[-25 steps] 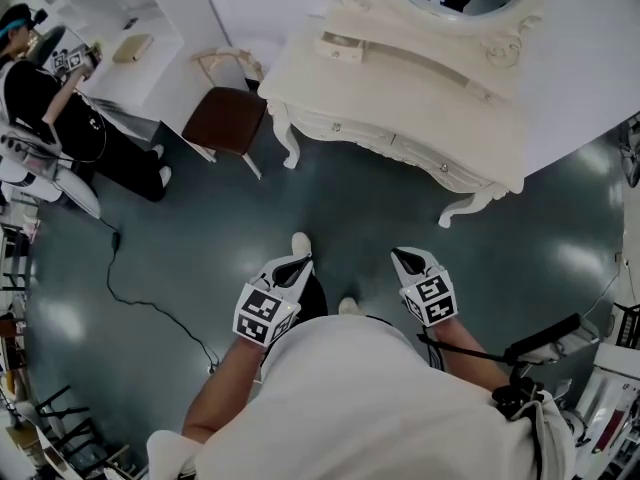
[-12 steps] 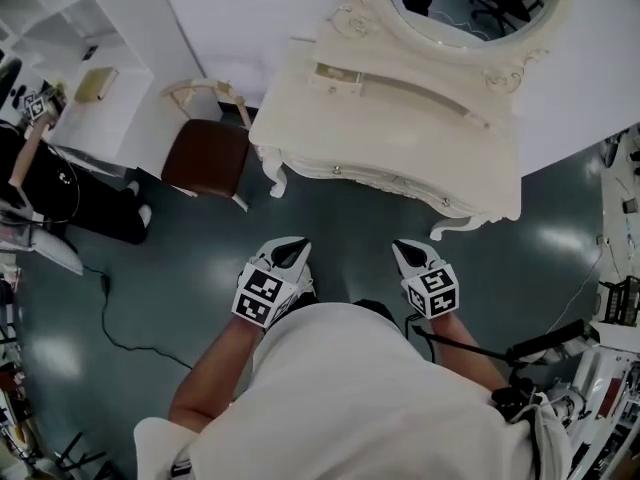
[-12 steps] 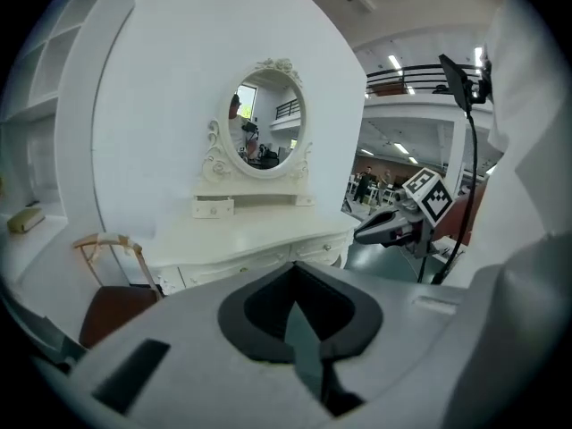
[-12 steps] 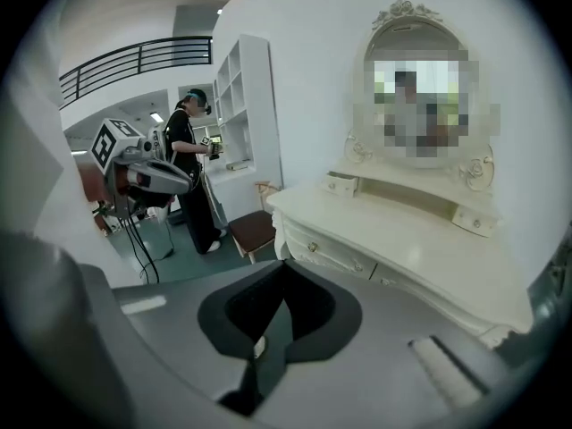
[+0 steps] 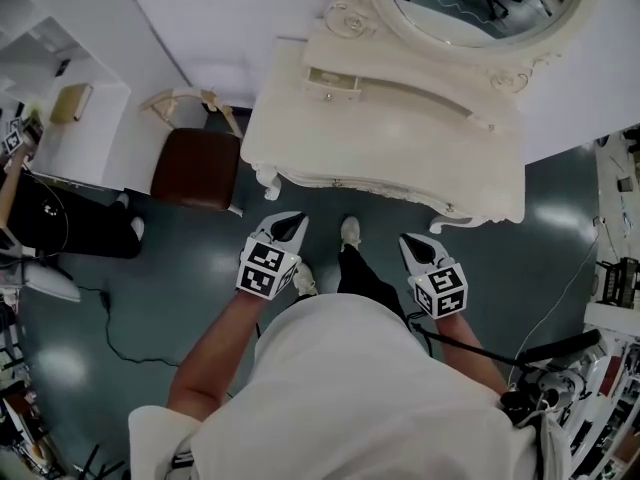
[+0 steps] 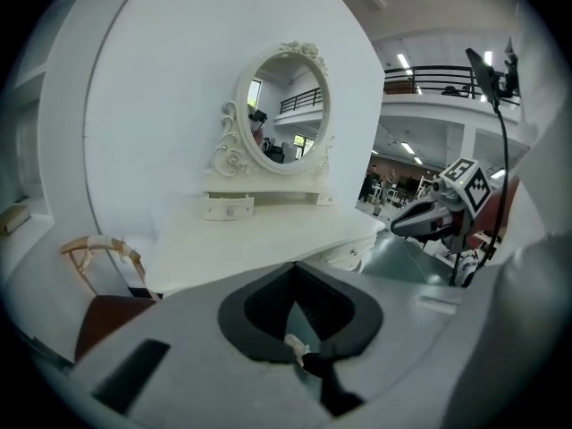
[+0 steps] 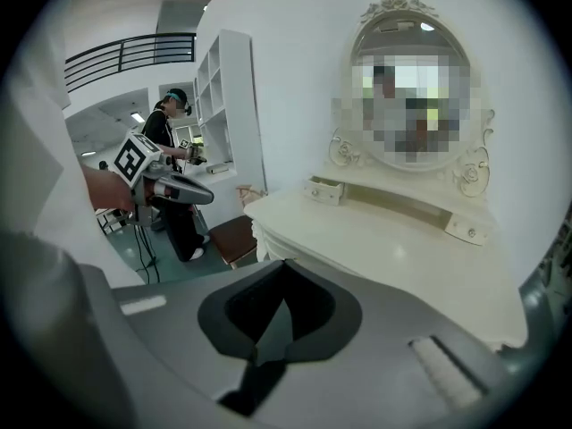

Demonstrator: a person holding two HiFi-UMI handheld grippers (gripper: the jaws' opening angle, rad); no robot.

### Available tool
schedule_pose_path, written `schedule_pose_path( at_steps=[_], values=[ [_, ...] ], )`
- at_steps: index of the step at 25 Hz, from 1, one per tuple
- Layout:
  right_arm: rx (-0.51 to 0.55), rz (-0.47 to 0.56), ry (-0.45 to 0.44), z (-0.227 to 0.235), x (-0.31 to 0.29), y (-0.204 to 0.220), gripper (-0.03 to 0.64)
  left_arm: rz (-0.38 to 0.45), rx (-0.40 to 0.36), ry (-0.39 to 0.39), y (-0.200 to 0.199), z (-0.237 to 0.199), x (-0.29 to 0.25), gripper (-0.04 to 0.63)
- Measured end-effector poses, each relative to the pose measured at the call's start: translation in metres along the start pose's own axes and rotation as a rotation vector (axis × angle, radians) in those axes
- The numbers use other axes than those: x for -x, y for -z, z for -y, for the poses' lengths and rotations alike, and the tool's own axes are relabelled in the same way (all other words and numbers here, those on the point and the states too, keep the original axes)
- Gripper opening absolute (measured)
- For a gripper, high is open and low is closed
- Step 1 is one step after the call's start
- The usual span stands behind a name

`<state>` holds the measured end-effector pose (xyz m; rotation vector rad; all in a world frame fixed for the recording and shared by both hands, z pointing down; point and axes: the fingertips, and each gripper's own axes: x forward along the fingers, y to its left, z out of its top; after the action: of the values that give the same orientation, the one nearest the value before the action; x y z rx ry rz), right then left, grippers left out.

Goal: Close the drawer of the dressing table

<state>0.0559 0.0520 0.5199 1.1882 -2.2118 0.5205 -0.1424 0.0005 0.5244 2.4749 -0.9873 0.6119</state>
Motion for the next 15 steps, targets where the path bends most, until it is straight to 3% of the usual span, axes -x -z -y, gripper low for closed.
schedule_pose_path(
  at_steps=[4, 15],
  values=[
    [0.007, -0.002, -0.015, 0.029, -0.029, -0.022, 0.002, -0.008, 0.003, -0.041, -0.022, -0.036, -0.041, 0.003],
    [0.029, 0.029, -0.096, 0.166, -0.097, -0.089, 0.002, -0.071, 0.052, -0.189, -0.080, -0.108, -0.175, 0.042]
  ],
)
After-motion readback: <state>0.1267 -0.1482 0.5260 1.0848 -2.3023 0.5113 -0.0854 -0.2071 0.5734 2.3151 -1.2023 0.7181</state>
